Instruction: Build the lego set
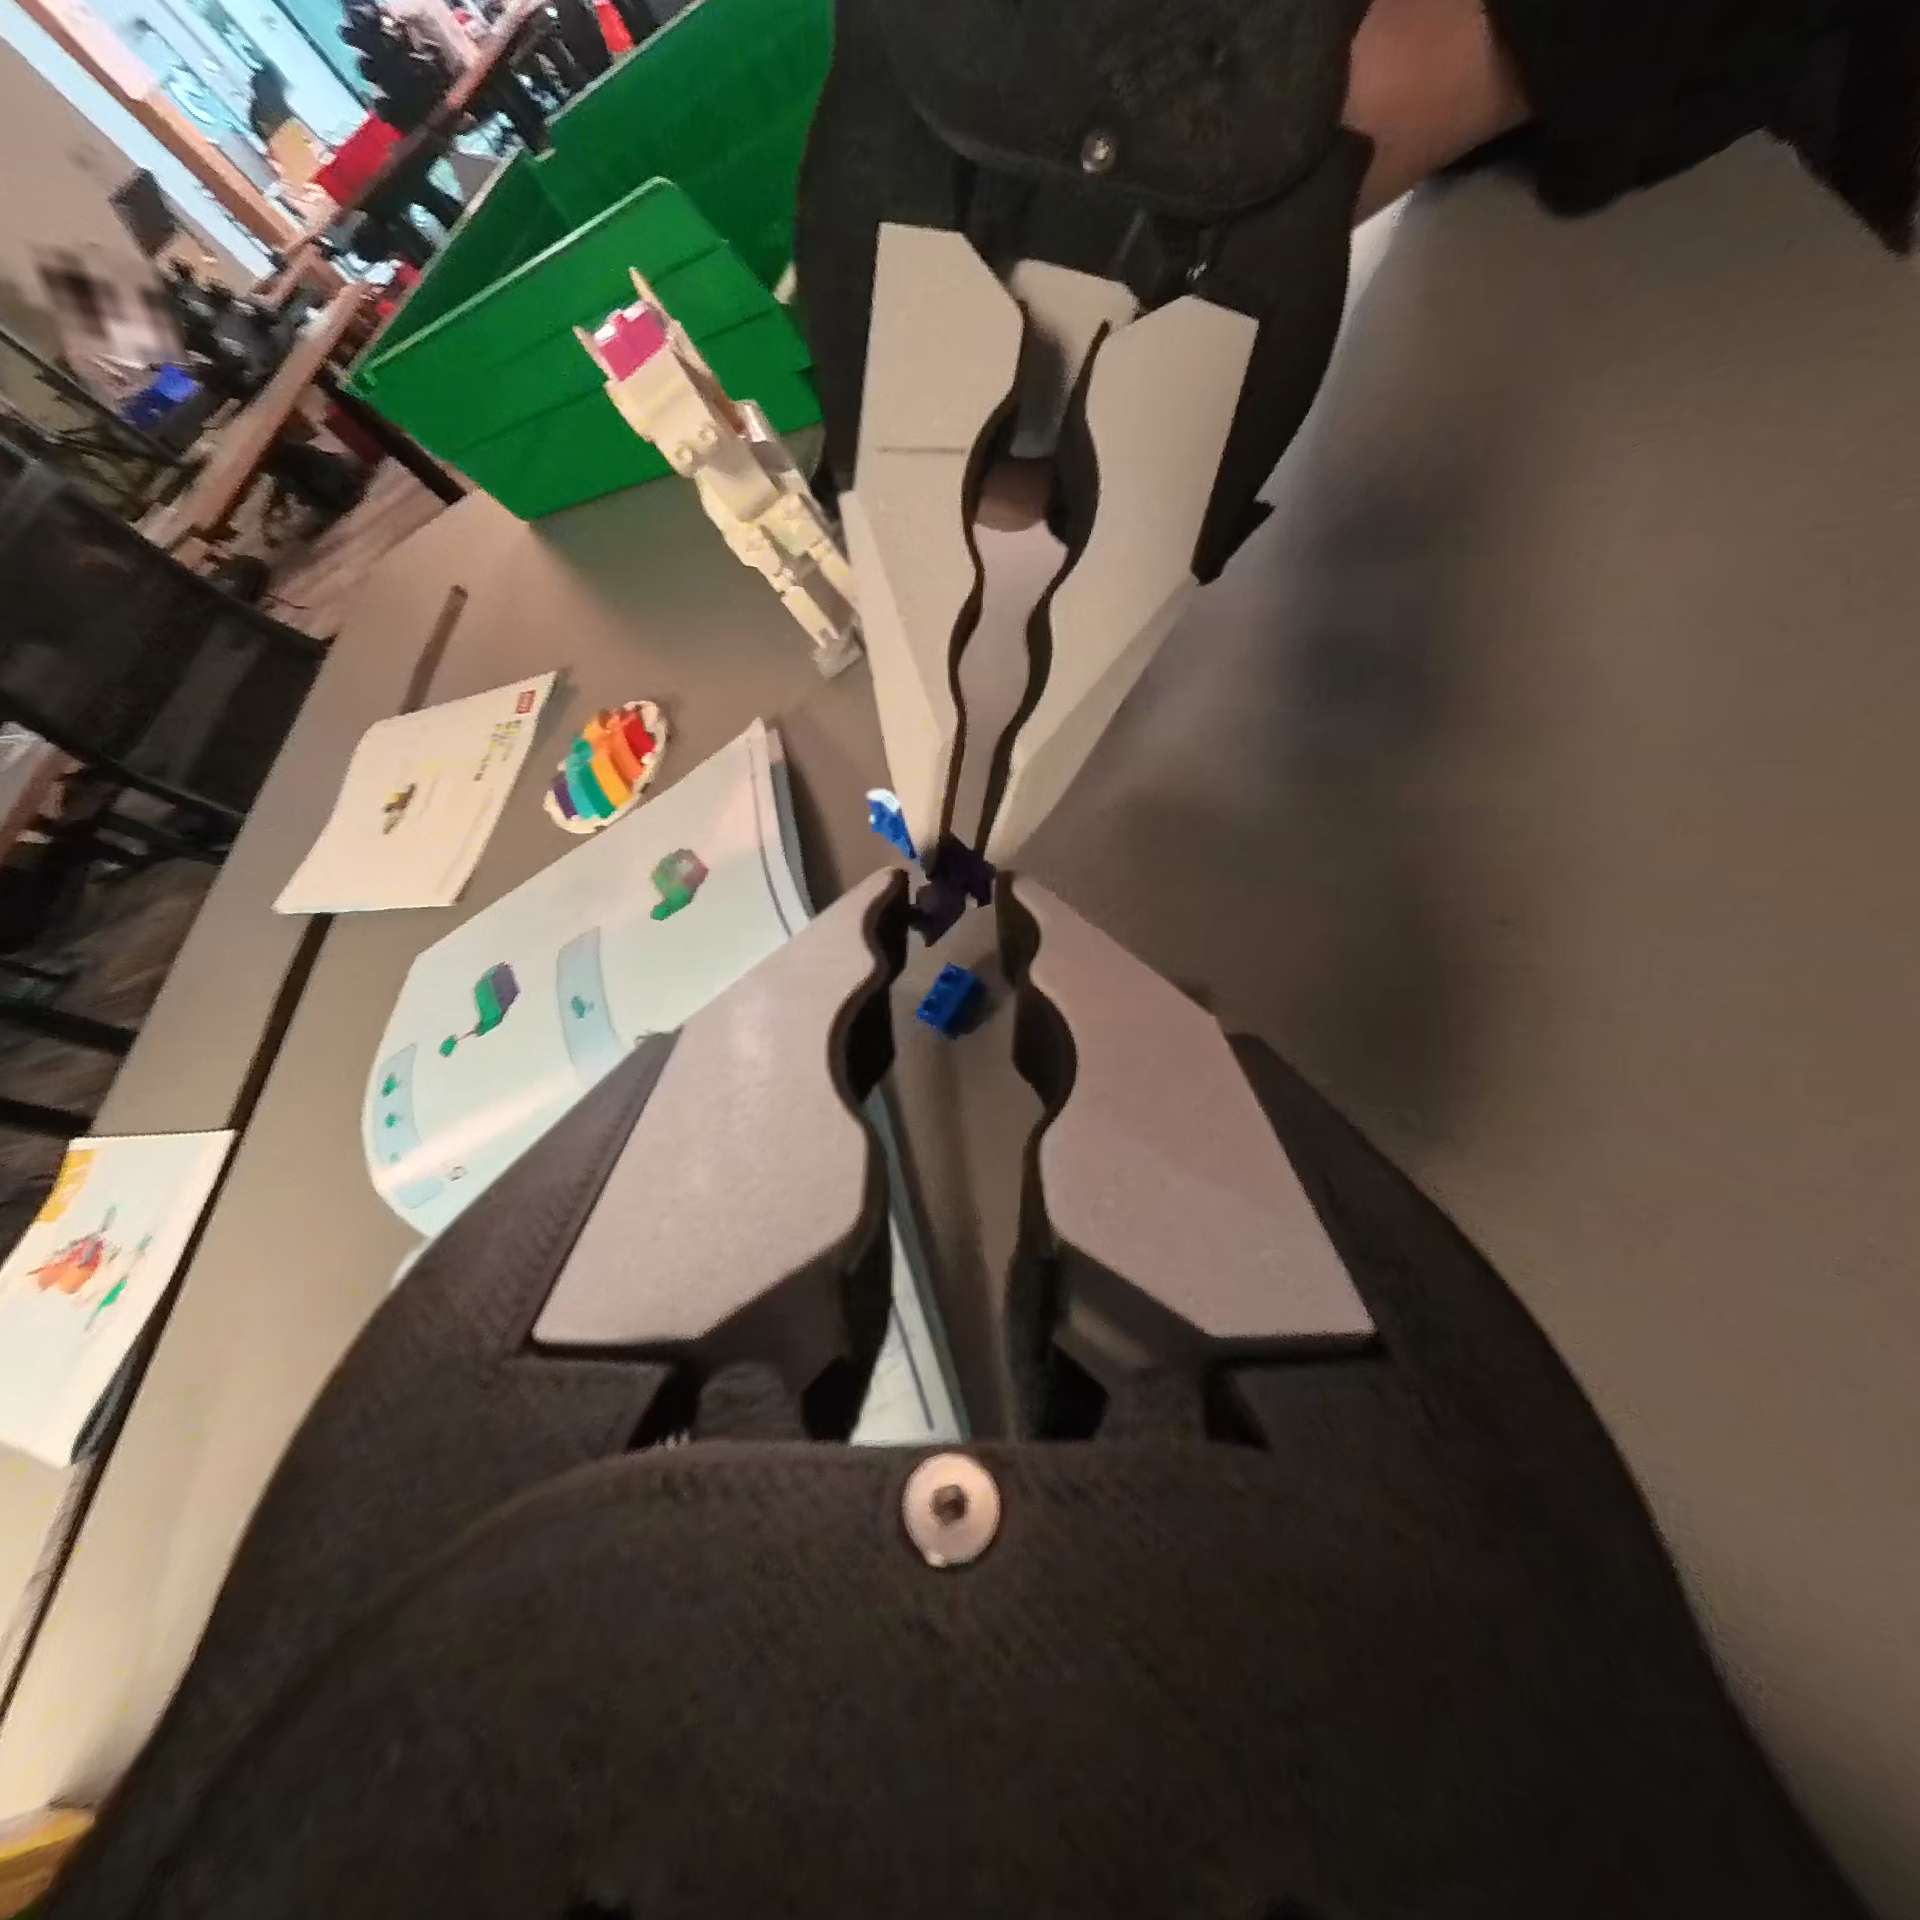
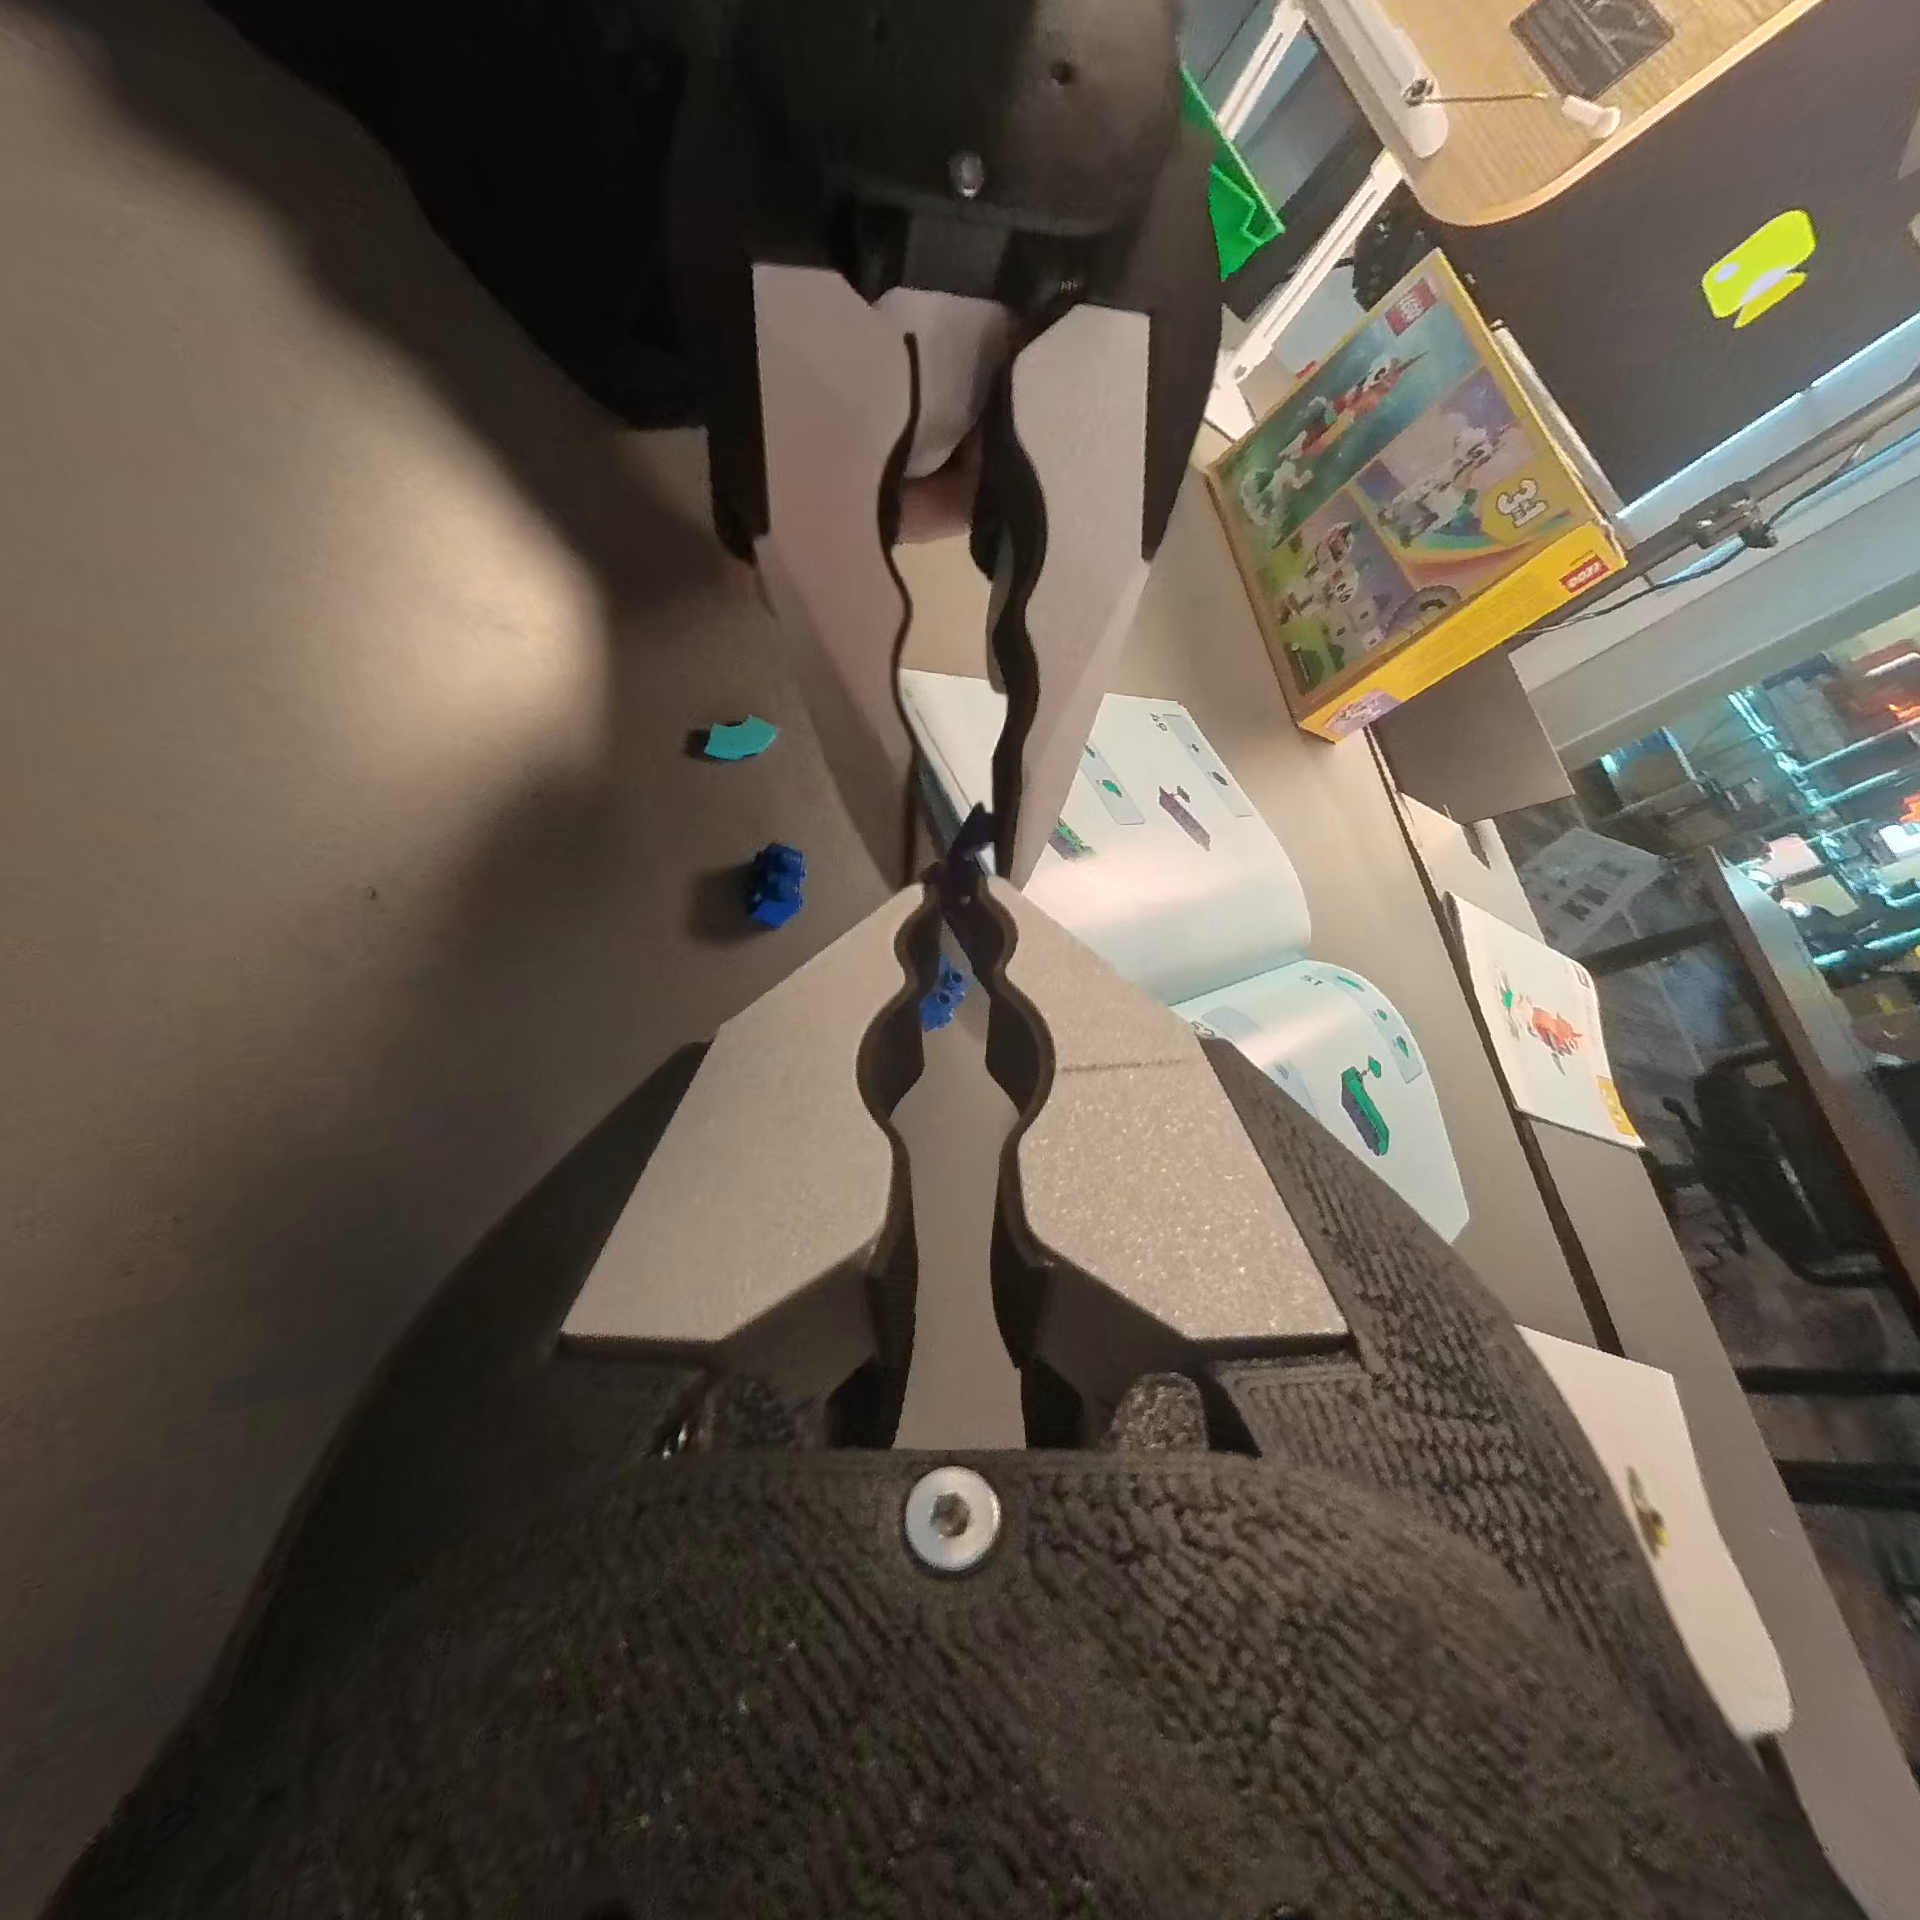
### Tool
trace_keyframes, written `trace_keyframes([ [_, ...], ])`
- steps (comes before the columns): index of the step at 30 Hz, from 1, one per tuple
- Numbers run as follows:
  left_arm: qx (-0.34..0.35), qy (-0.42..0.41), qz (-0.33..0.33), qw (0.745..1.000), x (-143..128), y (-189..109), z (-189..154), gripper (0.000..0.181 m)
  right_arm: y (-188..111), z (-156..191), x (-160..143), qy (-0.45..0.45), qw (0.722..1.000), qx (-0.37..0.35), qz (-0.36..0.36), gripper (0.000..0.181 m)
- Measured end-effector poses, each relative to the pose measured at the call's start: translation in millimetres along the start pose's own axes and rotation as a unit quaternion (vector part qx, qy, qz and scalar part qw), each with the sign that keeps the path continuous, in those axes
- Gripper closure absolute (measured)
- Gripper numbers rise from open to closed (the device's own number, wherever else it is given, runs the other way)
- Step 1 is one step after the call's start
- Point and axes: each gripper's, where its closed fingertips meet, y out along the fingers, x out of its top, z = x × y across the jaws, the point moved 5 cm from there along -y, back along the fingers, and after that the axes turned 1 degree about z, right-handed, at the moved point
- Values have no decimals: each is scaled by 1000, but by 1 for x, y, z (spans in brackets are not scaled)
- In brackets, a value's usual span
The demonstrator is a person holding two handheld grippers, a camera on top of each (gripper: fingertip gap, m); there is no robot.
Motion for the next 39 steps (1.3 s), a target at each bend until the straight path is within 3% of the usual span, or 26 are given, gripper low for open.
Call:
trace_keyframes([
  [14,83,50,18,995,5,-2,7,171,0,-12,2,54,997,-46,-18,180],
  [22,54,51,13,997,0,-3,3,171,-3,-6,1,-31,999,-41,-13,175],
  [25,29,81,14,996,-6,-4,-5,171,-10,-4,-2,-53,998,-20,-6,147],
  [29,-4,76,-14,997,1,-5,-14,171,-8,3,-8,-106,994,-14,25,151],
  [31,2,50,-15,999,1,-7,-14,170,-6,5,-7,-124,992,-28,28,172],
  [34,25,-61,-27,997,-2,-14,-9,165,-3,4,-3,-151,986,-69,28,173],
  [37,2,-175,-39,984,-4,-21,-11,155,-1,4,6,-194,974,-115,22,173],
  [39,-4,-217,-56,975,-2,-26,-11,164,1,4,11,-219,965,-140,21,174],
])
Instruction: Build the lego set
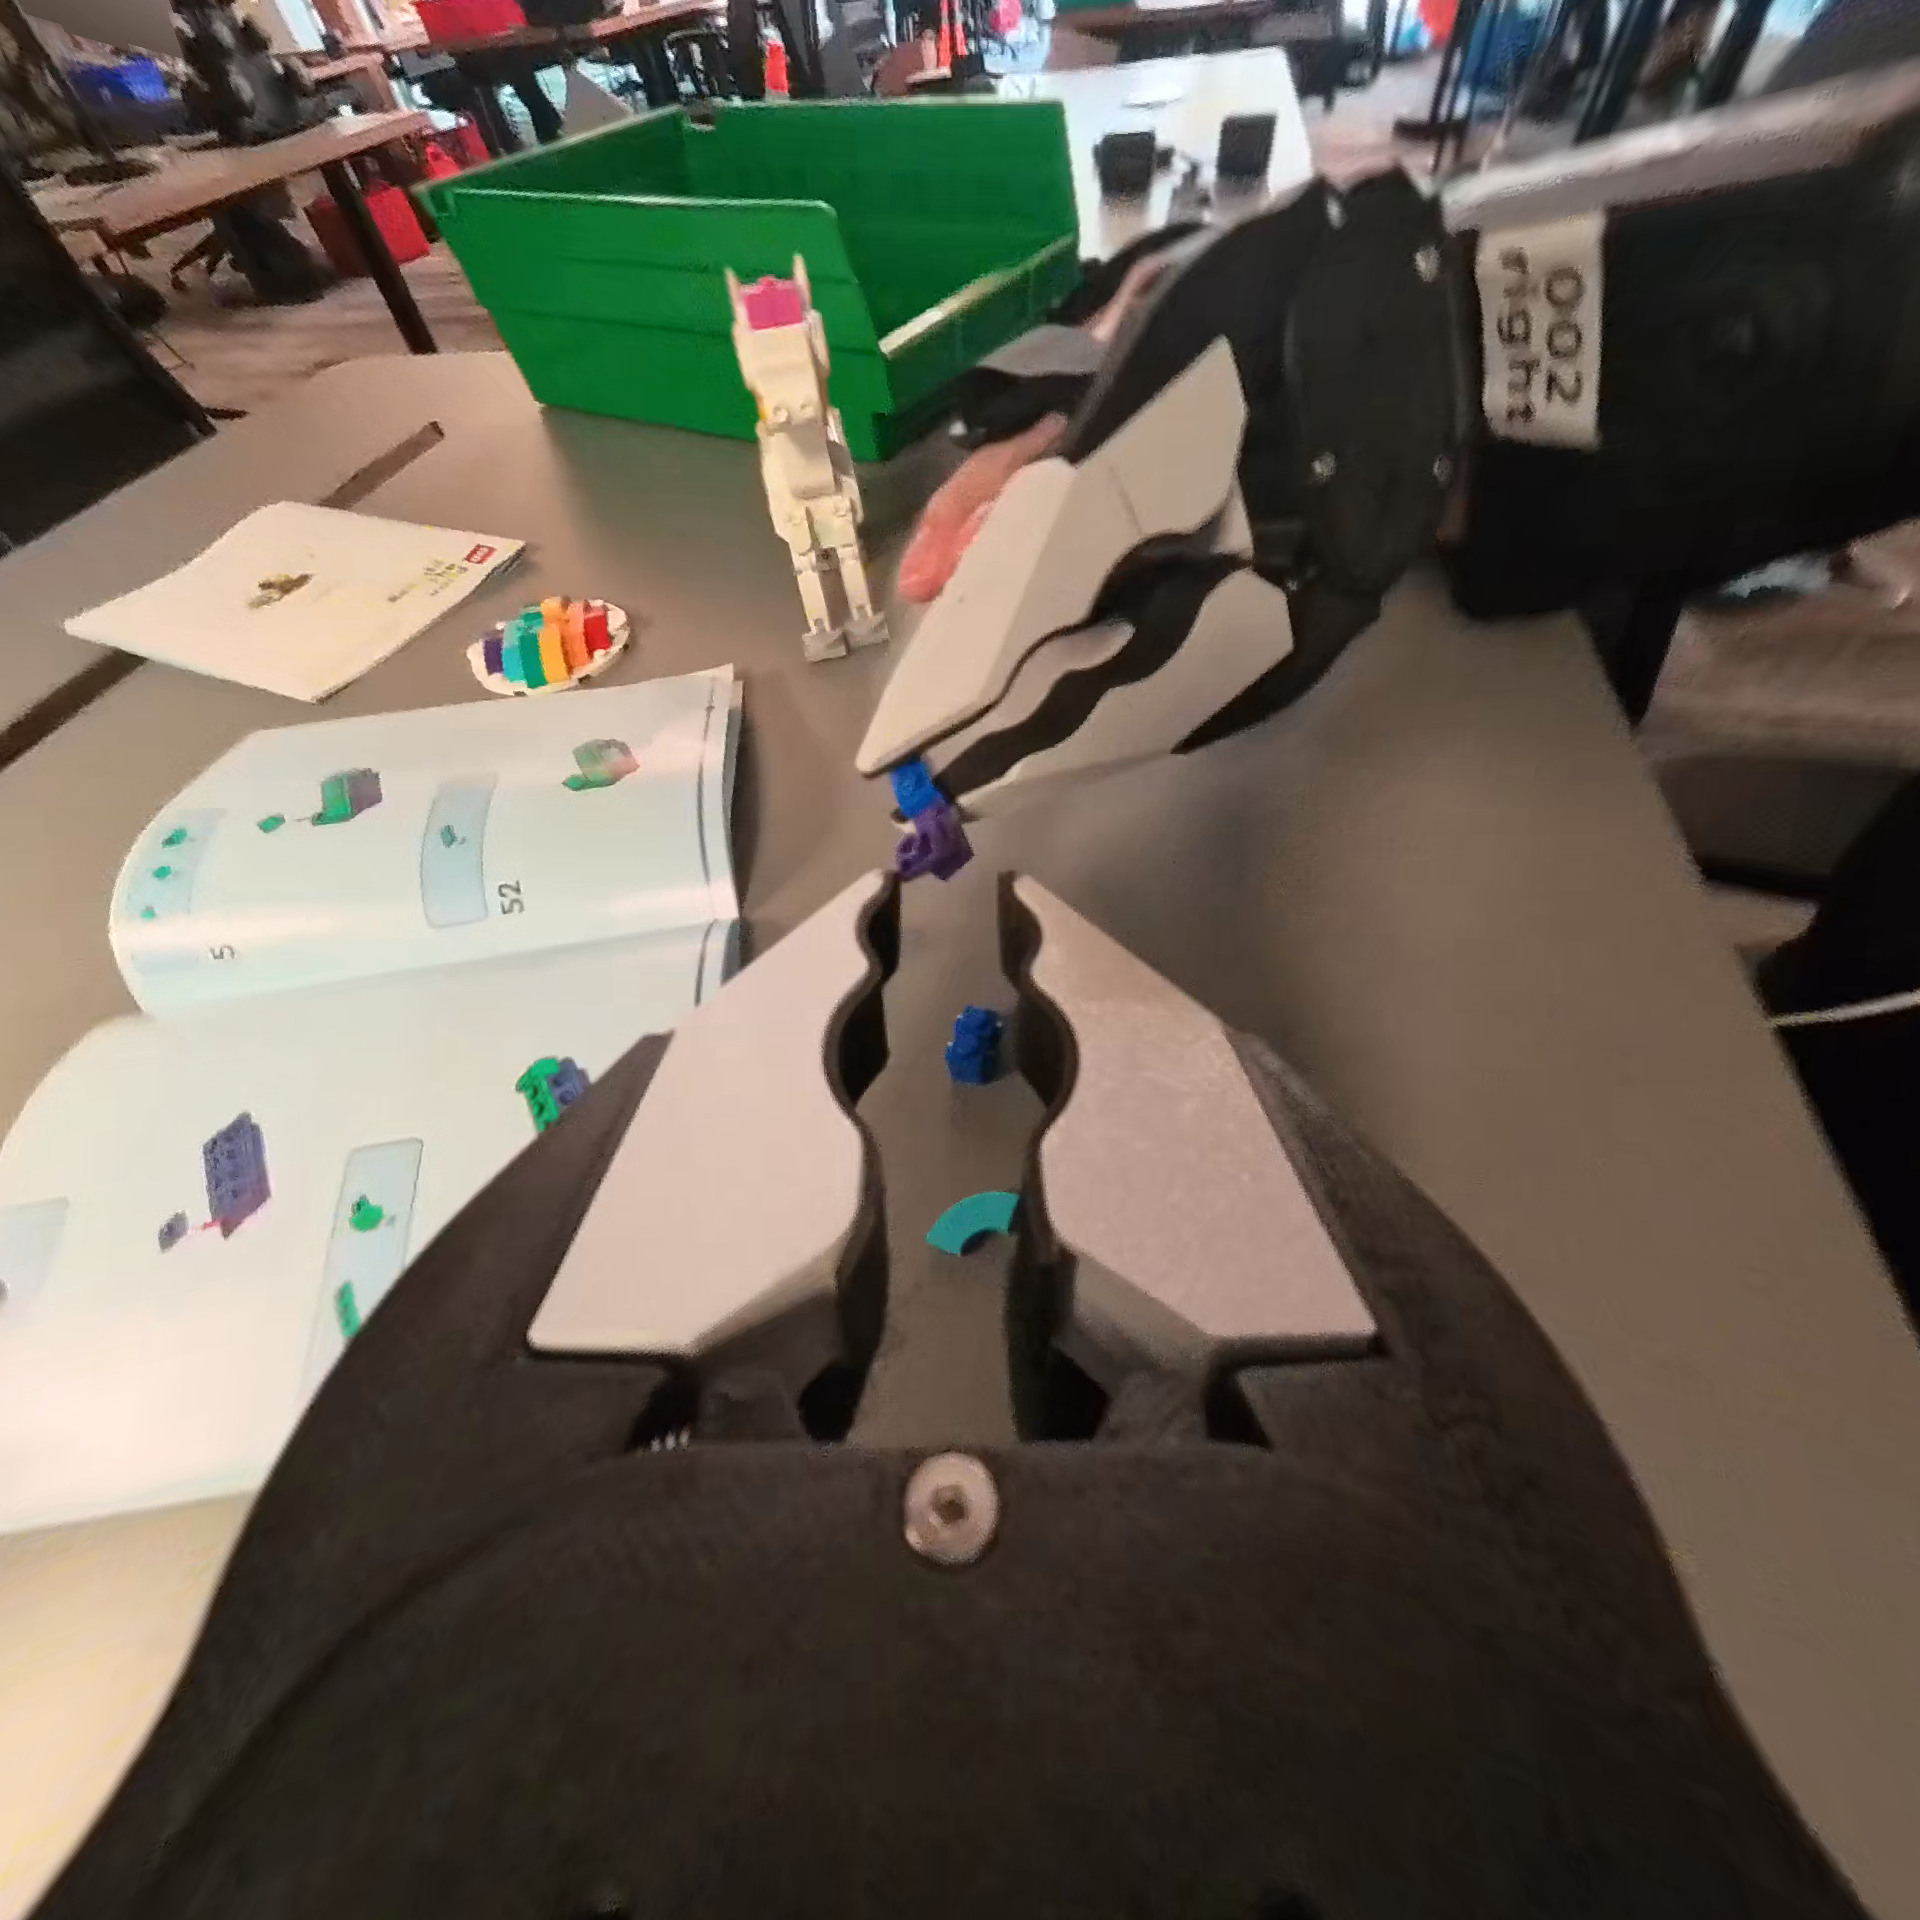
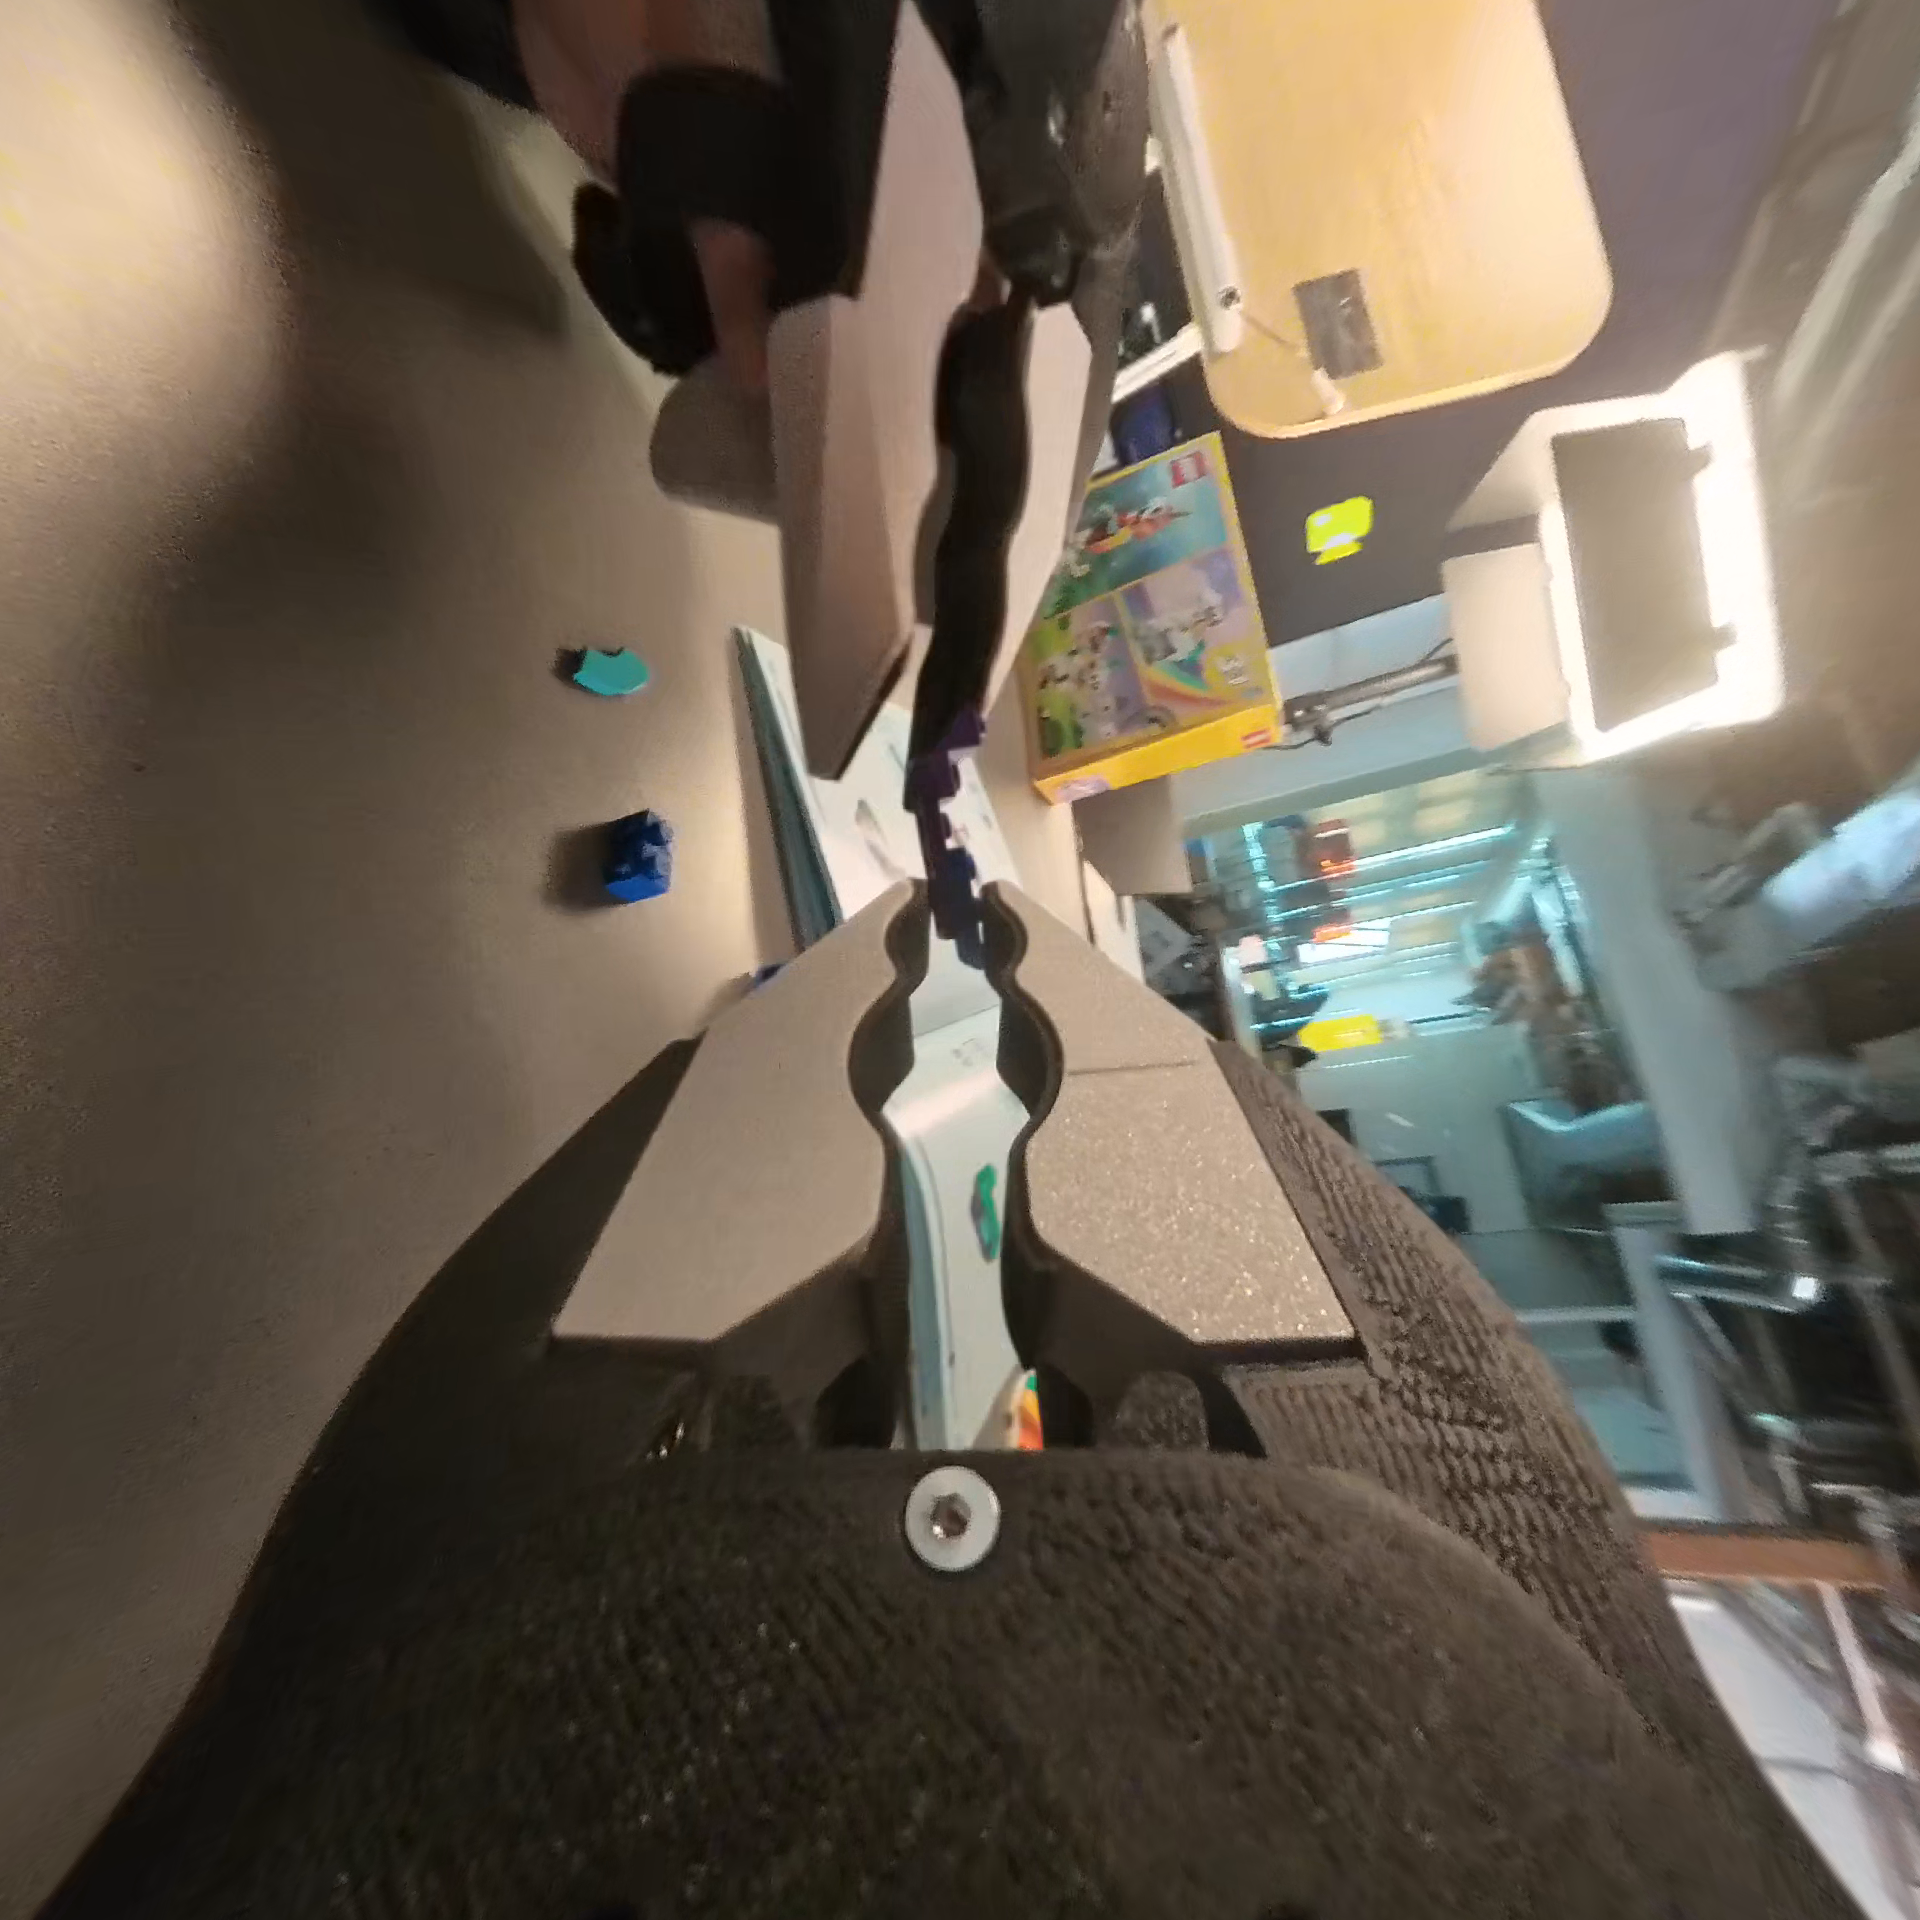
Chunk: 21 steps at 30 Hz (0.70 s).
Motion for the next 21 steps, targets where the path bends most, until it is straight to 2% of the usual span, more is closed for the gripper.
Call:
trace_keyframes([
  [6,-17,-38,-22,999,5,-4,0,172,3,-3,11,-63,997,-46,14,174],
  [10,-17,-47,-13,999,3,-7,2,174,2,-5,13,-60,997,-57,7,173],
  [11,-12,-39,-3,999,0,-8,3,174,2,-5,14,-41,998,-45,-1,172],
  [13,-11,-25,18,999,-7,-11,3,174,0,-4,11,30,999,-1,-14,154],
  [15,-24,-30,31,999,-15,-16,1,174,-2,-6,5,115,992,36,-28,145],
  [21,-82,-85,58,991,-28,-24,-6,174,-3,-8,-3,295,946,118,-66,147],
])
